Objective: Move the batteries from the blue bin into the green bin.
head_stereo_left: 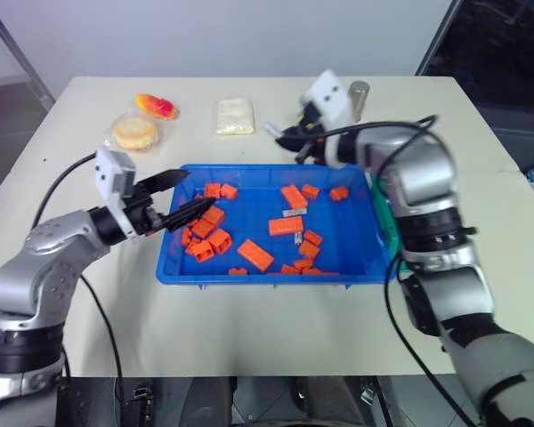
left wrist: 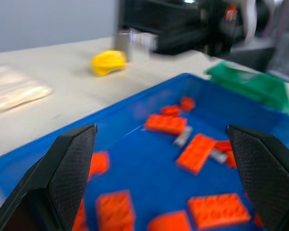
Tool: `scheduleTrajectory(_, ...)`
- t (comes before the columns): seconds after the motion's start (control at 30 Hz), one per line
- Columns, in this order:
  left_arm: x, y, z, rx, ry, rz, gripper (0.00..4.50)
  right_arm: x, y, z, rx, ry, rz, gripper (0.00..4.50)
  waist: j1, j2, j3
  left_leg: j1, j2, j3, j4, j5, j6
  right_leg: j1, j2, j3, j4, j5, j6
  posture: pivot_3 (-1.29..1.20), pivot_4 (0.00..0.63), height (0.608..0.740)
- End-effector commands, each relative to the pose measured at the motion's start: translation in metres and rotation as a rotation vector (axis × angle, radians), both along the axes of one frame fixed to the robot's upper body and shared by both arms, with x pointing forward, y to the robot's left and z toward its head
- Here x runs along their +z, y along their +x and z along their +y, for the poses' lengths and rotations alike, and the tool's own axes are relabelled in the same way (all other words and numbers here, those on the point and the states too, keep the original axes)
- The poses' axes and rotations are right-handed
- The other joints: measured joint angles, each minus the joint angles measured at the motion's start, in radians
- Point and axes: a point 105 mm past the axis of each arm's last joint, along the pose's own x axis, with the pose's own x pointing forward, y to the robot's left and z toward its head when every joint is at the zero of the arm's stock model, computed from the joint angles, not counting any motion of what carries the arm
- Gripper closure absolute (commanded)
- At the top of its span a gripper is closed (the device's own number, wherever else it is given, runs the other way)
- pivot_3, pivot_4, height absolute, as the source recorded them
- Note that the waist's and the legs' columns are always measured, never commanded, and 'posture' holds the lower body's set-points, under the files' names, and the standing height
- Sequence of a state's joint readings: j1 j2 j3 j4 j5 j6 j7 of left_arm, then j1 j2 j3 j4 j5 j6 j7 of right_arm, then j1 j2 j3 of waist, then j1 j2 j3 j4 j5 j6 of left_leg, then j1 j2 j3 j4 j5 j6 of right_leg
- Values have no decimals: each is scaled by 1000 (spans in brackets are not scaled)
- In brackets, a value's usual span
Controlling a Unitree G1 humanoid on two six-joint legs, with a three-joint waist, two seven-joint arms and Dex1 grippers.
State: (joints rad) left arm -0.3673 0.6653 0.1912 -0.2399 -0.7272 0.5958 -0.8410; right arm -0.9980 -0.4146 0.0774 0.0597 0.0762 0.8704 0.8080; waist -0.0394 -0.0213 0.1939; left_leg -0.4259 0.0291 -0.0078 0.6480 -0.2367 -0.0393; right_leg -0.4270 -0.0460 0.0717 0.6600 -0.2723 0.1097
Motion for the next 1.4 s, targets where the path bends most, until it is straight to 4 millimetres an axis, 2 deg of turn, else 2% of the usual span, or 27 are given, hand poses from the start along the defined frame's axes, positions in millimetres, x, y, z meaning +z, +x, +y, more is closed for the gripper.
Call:
scheduleTrajectory(0.03,7,2,-26,-157,36,-39,0,4,-21,-43,-121,-26,-9,4429,4,0,0,0,0,0,0,0,0,0,0,0,0,0,0,0,150,740)
scheduleTrajectory(0.23,11,17,-46,-282,57,-53,0,-7,-55,-113,-346,-148,4,4429,-4,1,0,-1,0,1,0,0,0,0,1,1,-3,0,0,0,150,740)
scheduleTrajectory(0.33,10,22,-51,-313,61,-50,0,-13,-70,-140,-451,-164,23,4429,-5,1,0,0,1,1,0,0,0,0,2,1,-3,0,0,0,150,740)
scheduleTrajectory(0.4,8,25,-53,-324,65,-48,0,-16,-76,-153,-505,-174,29,4429,-5,1,0,0,1,1,0,0,1,0,2,1,-3,0,0,0,150,740)
scheduleTrajectory(0.53,7,30,-53,-327,69,-47,0,-28,-88,-166,-549,-184,65,4429,-3,1,0,0,1,1,1,0,1,1,2,2,-2,0,0,0,150,740)
scheduleTrajectory(0.73,14,37,-48,-305,63,-66,0,-50,-94,-187,-603,-220,109,4429,1,1,0,-1,0,1,1,0,1,1,2,2,-2,0,0,0,150,740)
scheduleTrajectory(0.77,15,37,-47,-304,66,-69,0,-53,-95,-190,-609,-226,114,3367,1,1,0,-1,0,1,2,0,1,1,2,2,-2,0,0,0,150,740)
scheduleTrajectory(0.8,15,37,-46,-303,68,-70,0,-55,-95,-191,-611,-230,116,2908,1,1,0,0,0,1,2,0,1,1,2,2,-2,0,1,0,150,740)
scheduleTrajectory(0.97,17,38,-43,-298,78,-77,0,-54,-93,-191,-606,-254,96,355,-3,1,0,0,0,1,1,0,1,1,2,2,-2,0,1,0,150,740)
scheduleTrajectory(1.0,17,37,-43,-296,79,-77,0,-52,-92,-191,-608,-261,86,53,-3,1,0,0,1,1,1,0,1,1,2,2,-2,0,1,0,150,740)
scheduleTrajectory(1.07,16,38,-40,-283,85,-75,0,-39,-85,-184,-585,-286,22,53,-3,1,0,0,1,1,1,0,1,1,2,2,-2,0,1,0,150,740)
scheduleTrajectory(1.13,15,37,-35,-267,90,-69,0,-22,-77,-159,-502,-227,-33,53,-9,1,0,0,1,1,2,0,1,1,2,2,-2,0,1,0,150,740)
scheduleTrajectory(1.2,14,37,-31,-255,96,-64,0,-15,-73,-134,-410,-172,-44,53,-8,1,0,1,1,1,2,0,1,1,2,3,-1,0,1,0,150,740)
scheduleTrajectory(1.27,13,35,-26,-240,105,-58,0,-15,-67,-101,-278,-128,-39,53,-7,1,0,1,2,0,1,0,1,1,4,2,-1,0,0,0,150,740)
scheduleTrajectory(1.4,13,32,-20,-219,112,-52,0,-30,-58,-60,-85,-122,8,53,0,1,0,0,2,0,2,0,1,1,3,2,-1,0,0,0,150,740)
